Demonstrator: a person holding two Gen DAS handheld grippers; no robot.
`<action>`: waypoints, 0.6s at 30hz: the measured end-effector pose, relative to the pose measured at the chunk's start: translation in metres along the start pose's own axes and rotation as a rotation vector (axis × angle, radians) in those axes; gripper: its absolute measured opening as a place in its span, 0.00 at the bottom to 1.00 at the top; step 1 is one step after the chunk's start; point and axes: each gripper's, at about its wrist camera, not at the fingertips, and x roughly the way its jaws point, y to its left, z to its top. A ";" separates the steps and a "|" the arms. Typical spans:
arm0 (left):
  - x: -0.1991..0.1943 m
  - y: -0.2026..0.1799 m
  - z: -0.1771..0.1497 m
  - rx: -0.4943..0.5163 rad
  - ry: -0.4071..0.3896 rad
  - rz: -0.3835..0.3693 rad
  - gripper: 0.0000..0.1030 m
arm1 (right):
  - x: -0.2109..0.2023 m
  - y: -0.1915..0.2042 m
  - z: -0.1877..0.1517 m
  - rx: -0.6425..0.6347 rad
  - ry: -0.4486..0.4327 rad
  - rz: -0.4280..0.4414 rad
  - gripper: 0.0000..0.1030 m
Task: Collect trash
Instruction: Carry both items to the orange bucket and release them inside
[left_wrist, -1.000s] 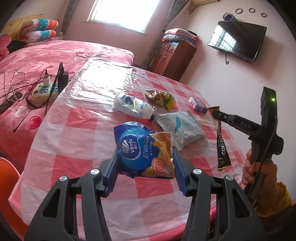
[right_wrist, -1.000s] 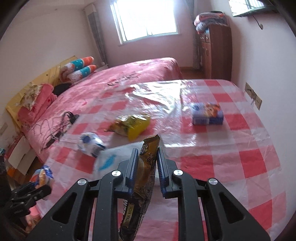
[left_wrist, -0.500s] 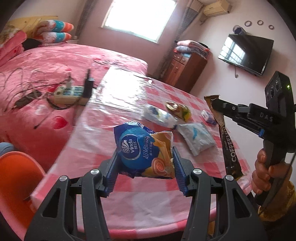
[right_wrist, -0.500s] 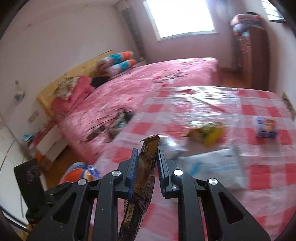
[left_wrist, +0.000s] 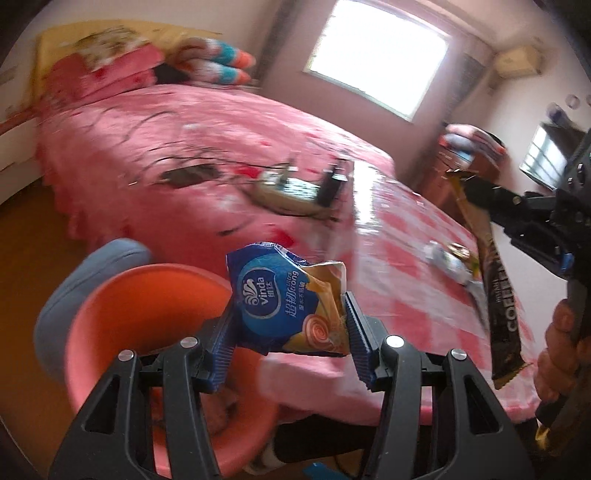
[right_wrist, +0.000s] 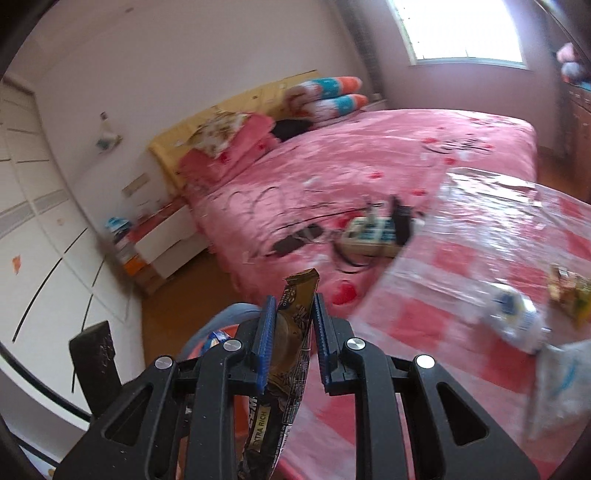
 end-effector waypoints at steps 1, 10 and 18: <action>-0.002 0.009 -0.001 -0.016 -0.003 0.018 0.54 | 0.008 0.008 0.001 -0.016 0.000 0.008 0.21; -0.007 0.065 -0.012 -0.138 -0.006 0.116 0.54 | 0.061 0.058 -0.001 -0.084 0.020 0.068 0.21; -0.002 0.101 -0.021 -0.238 0.032 0.245 0.74 | 0.091 0.055 -0.019 -0.034 0.101 0.078 0.71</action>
